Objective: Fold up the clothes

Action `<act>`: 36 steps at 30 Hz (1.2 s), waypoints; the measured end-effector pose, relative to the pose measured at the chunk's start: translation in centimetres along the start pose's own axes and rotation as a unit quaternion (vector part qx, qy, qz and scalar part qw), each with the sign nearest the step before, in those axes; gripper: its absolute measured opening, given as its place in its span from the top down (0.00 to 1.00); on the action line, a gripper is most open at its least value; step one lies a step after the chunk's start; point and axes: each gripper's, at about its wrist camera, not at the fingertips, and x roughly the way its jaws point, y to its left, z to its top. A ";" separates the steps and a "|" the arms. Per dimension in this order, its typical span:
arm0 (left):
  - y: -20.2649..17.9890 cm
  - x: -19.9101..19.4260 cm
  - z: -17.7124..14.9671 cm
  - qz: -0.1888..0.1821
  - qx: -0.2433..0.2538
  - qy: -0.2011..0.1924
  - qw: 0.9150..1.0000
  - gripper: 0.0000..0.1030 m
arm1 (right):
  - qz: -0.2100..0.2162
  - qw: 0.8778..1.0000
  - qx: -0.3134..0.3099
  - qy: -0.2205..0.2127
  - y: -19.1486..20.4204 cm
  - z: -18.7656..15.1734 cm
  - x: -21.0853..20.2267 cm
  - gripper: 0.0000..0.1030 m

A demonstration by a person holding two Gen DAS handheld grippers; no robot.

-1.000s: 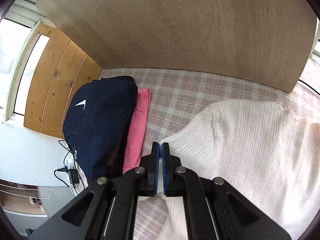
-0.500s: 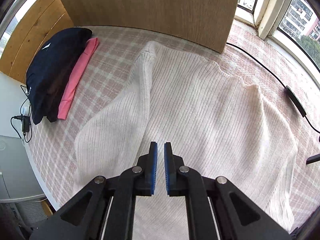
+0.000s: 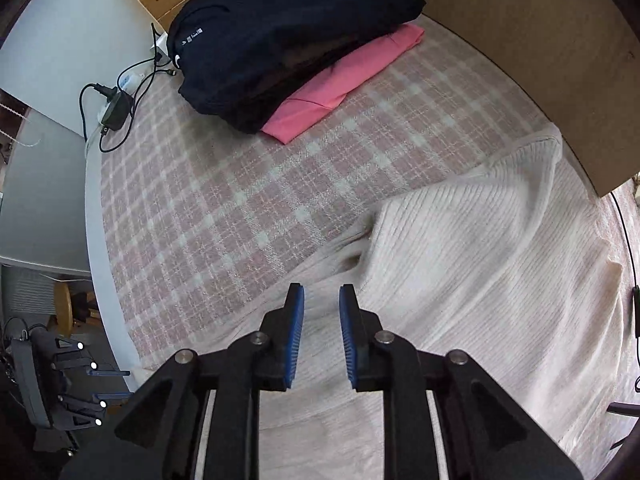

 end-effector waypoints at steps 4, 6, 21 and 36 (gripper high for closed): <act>-0.2 0.3 -0.1 -0.016 0.012 -0.001 1.000 0.80 | 0.000 0.999 0.035 0.025 0.7 1.9 1.4 0.82; 0.0 0.3 -0.1 -0.019 0.013 0.000 1.000 0.82 | -0.031 0.998 0.037 0.035 1.2 2.8 2.3 0.80; 1.5 0.7 -1.1 -0.059 0.007 -0.004 0.998 0.97 | -0.106 0.981 0.121 0.104 -1.8 3.7 5.4 0.77; 3.1 -3.9 -3.0 -0.104 -0.048 -0.058 0.992 1.00 | -0.015 0.991 0.127 -0.044 -3.3 0.9 -1.9 0.93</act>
